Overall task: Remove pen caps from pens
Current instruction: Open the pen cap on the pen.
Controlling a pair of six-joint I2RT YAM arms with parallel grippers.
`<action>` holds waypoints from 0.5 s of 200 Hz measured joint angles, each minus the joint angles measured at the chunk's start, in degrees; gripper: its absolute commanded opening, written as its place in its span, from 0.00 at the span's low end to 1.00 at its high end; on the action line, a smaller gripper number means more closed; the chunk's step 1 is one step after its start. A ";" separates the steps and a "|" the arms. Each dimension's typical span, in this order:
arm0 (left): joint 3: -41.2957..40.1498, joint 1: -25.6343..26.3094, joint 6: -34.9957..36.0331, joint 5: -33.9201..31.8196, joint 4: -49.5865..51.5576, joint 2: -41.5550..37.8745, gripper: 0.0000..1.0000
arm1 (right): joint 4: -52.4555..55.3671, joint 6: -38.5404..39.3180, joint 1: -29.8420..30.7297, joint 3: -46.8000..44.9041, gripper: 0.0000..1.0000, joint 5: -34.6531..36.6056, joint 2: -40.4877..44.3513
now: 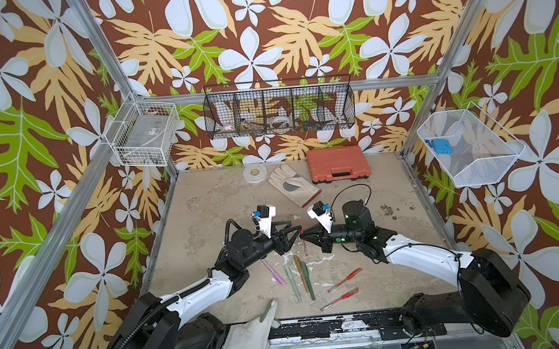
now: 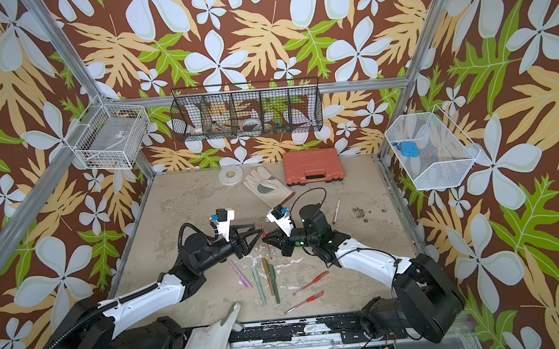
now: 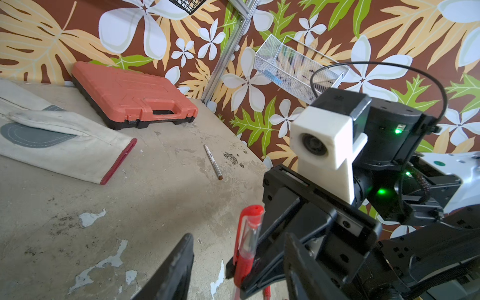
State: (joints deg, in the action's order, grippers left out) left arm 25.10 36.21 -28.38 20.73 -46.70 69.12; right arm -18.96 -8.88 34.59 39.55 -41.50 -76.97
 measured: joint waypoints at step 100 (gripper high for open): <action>0.00 0.00 0.00 2.05 -0.74 1.44 0.44 | -0.22 0.55 0.70 0.22 0.01 -0.66 -0.17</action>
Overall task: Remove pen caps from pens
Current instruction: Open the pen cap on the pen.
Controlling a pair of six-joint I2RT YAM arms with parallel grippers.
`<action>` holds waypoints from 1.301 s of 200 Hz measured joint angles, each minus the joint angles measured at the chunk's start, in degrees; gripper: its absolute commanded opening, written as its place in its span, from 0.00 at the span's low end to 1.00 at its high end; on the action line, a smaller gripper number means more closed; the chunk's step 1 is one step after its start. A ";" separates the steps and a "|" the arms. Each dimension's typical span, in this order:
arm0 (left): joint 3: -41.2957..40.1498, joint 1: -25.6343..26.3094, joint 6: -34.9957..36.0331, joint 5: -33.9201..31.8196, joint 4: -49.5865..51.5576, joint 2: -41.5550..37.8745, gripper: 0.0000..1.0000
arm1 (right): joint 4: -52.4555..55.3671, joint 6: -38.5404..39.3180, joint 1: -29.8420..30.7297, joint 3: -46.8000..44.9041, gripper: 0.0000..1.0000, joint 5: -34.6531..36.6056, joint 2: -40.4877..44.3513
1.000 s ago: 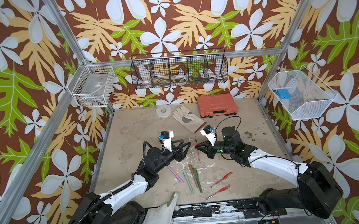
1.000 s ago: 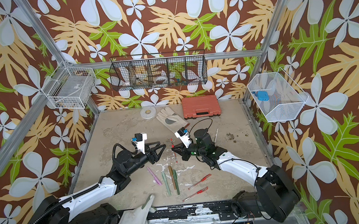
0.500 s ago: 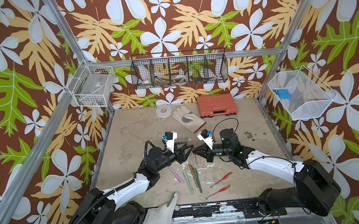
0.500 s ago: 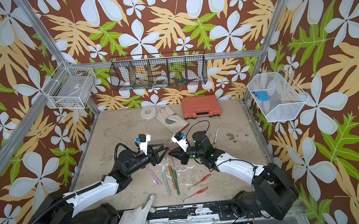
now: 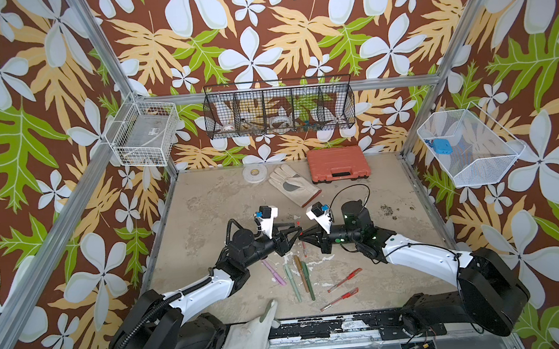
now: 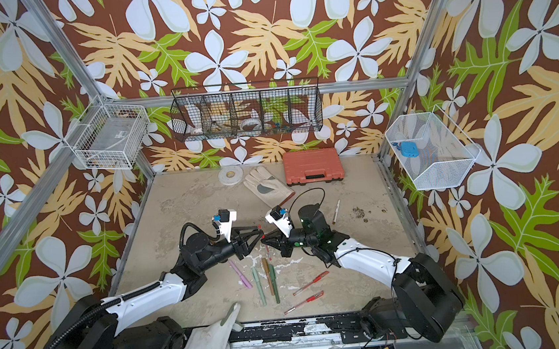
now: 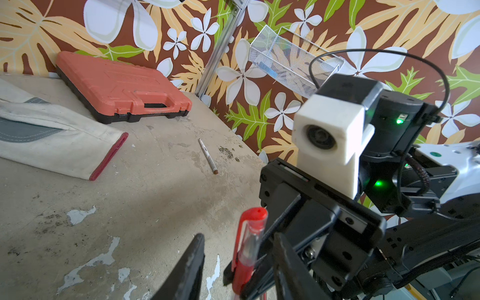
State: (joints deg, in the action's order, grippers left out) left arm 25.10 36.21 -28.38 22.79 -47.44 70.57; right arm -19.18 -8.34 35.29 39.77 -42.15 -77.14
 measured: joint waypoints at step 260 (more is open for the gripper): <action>-1.01 -0.04 -0.02 -0.07 -1.66 -1.62 0.05 | 1.68 1.97 1.79 1.16 0.26 0.22 -0.70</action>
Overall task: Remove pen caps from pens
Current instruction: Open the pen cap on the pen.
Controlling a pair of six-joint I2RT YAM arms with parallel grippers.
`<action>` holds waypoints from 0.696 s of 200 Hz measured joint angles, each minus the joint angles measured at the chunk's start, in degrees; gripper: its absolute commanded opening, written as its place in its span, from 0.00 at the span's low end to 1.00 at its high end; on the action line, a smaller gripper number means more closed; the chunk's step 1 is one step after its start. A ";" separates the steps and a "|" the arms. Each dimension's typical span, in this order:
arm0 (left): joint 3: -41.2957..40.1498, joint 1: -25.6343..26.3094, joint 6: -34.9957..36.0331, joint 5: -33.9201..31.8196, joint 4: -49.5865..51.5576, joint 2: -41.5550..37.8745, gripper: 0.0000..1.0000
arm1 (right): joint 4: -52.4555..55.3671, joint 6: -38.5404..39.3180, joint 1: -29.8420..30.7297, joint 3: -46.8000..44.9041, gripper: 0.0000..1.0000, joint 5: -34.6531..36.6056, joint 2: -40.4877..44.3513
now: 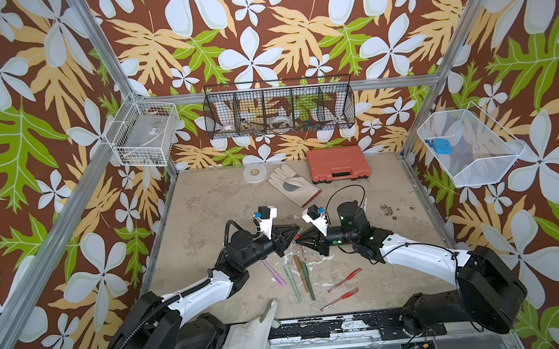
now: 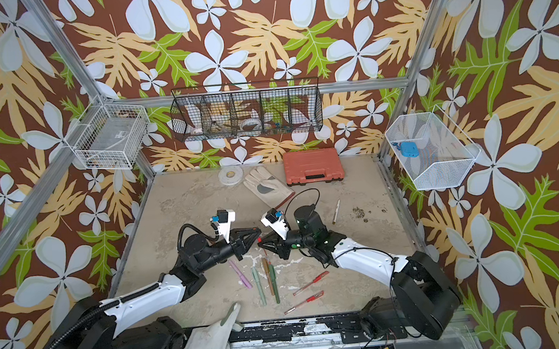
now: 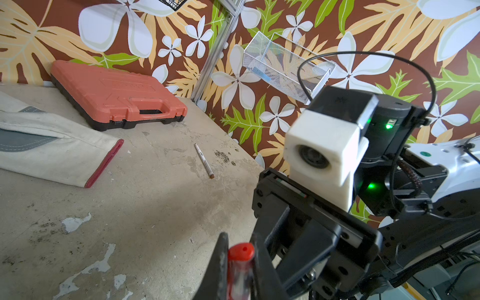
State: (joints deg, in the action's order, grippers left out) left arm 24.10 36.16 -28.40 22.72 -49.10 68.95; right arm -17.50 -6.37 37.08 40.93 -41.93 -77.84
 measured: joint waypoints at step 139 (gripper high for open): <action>-4.98 0.00 -3.72 -1.36 -9.55 -1.55 0.03 | -7.15 -2.69 -0.11 -2.91 0.34 -6.40 -0.83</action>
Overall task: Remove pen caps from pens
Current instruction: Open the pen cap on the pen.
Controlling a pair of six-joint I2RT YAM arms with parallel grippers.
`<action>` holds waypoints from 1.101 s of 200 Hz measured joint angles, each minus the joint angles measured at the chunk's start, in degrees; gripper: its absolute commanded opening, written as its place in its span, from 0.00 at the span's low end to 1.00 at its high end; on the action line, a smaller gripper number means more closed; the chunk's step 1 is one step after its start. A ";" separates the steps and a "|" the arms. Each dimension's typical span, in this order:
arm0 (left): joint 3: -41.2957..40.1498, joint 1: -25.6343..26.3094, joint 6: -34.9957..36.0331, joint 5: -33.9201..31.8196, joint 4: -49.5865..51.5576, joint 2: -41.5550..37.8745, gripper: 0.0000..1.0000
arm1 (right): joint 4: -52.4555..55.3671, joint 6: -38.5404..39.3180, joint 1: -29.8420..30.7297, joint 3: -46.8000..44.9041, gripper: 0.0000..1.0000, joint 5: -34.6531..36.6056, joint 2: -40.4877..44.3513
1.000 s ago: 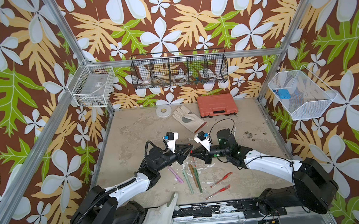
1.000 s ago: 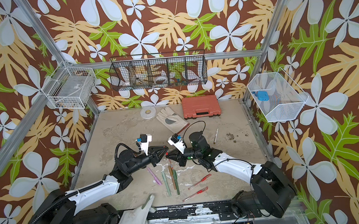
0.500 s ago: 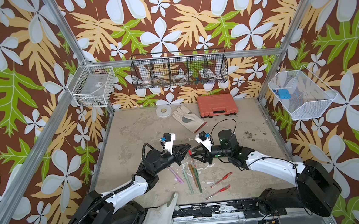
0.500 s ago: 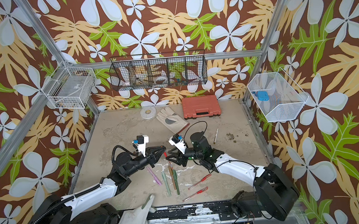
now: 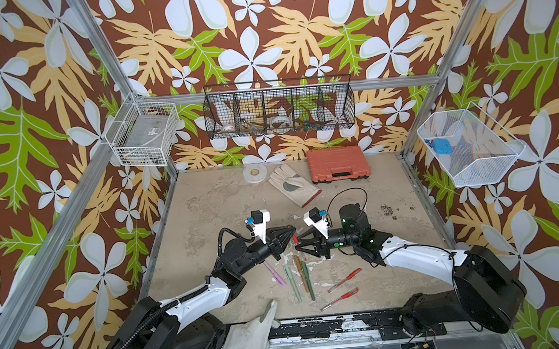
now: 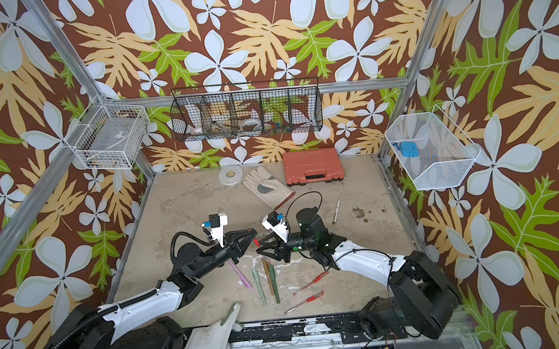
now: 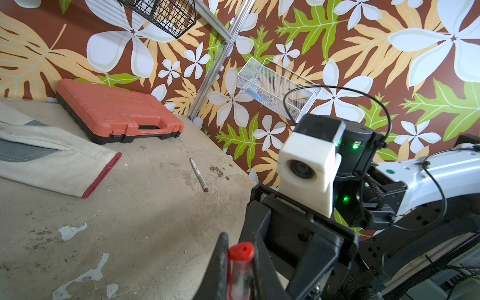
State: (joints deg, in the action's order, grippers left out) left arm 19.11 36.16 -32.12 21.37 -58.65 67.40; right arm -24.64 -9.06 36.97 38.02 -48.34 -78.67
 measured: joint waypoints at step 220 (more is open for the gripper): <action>-1.38 -0.09 -1.95 -1.40 -2.54 -0.98 0.00 | -2.99 1.25 6.84 -1.86 0.00 17.31 2.89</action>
State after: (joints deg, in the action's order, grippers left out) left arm 17.74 36.07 -34.06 19.97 -61.19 66.41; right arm -27.64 -7.81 43.81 36.16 -31.03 -75.79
